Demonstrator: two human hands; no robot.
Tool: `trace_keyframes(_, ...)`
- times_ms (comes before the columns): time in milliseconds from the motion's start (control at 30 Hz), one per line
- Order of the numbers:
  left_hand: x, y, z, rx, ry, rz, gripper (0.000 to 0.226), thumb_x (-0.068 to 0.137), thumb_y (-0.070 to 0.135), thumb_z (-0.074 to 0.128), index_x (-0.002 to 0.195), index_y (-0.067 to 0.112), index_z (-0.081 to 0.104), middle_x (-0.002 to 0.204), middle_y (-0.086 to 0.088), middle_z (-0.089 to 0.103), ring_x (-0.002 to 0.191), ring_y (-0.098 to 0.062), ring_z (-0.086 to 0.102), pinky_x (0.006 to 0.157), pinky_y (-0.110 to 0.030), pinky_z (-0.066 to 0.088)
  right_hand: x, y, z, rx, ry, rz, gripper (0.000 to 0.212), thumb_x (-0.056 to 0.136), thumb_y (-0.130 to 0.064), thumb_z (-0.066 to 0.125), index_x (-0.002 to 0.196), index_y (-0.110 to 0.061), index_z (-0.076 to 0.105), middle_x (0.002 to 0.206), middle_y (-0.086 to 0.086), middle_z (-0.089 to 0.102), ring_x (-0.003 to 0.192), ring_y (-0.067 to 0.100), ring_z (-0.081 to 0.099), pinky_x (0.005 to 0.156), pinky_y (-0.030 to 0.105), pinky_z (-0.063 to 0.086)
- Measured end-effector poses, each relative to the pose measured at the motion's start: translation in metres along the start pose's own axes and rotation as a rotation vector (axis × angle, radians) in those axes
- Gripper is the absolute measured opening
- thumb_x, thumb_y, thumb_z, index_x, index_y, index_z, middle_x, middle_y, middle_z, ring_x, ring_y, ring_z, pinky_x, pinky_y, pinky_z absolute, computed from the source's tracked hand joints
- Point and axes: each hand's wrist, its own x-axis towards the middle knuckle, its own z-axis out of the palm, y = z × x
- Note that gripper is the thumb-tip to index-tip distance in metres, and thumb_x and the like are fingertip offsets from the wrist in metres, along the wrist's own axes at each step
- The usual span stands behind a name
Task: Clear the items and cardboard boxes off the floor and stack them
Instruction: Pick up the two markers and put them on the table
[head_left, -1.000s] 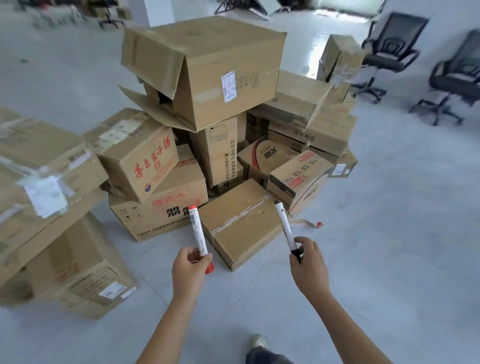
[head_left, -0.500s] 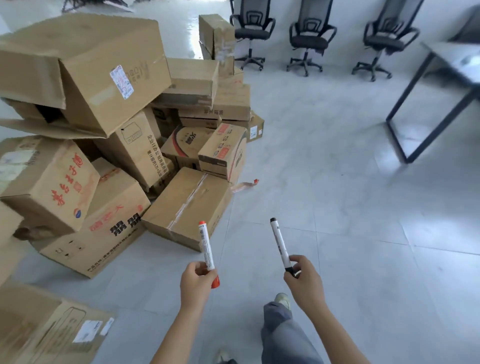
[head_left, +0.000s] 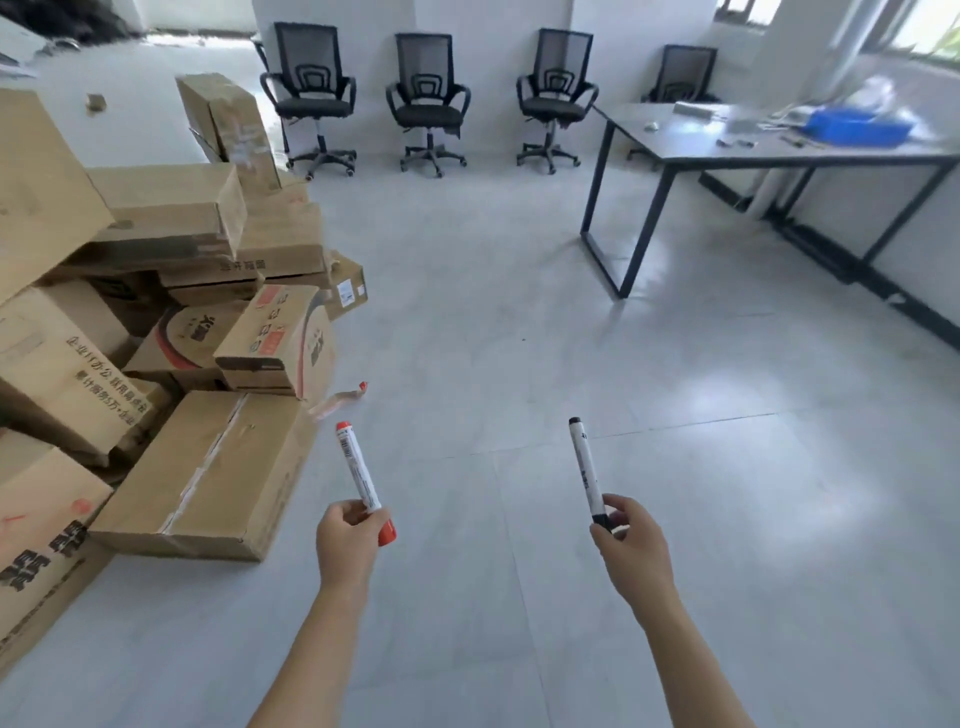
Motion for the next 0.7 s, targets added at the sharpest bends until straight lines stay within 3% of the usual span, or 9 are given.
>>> trace_keyframes(267, -0.106, -0.020, 0.180, 0.202, -0.455, -0.015, 0.016, 0.082, 0.000, 0.066, 0.079, 0.010, 0.054, 0.081, -0.008, 0.059, 0.073, -0.024, 0.057, 0.081, -0.042, 0.053, 0.014, 0.090, -0.122, 0.048, 0.200, 0.178, 0.023, 0.086, -0.007, 0.055, 0.101, -0.025, 0.053, 0.084, -0.004, 0.054, 0.068, 0.011, 0.049, 0.066, 0.030, 0.042)
trace_keyframes(533, -0.106, -0.007, 0.291, 0.278, -0.542, 0.029, 0.014, 0.084, 0.001, 0.064, 0.086, 0.009, 0.053, 0.082, -0.003, 0.058, 0.071, -0.016, 0.056, 0.074, -0.033, 0.052, 0.078, 0.123, -0.171, 0.063, 0.213, 0.222, 0.023, 0.087, -0.006, 0.054, 0.101, -0.024, 0.053, 0.090, 0.003, 0.055, 0.068, 0.011, 0.049, 0.064, 0.028, 0.041)
trace_keyframes(700, -0.078, 0.020, 0.390, 0.266, -0.606, 0.027, 0.013, 0.084, 0.001, 0.064, 0.092, 0.005, 0.054, 0.084, -0.005, 0.057, 0.075, -0.019, 0.055, 0.076, -0.034, 0.051, 0.160, 0.126, -0.211, 0.069, 0.230, 0.266, 0.020, 0.088, -0.004, 0.053, 0.101, -0.019, 0.056, 0.087, 0.003, 0.057, 0.067, 0.011, 0.050, 0.065, 0.026, 0.042)
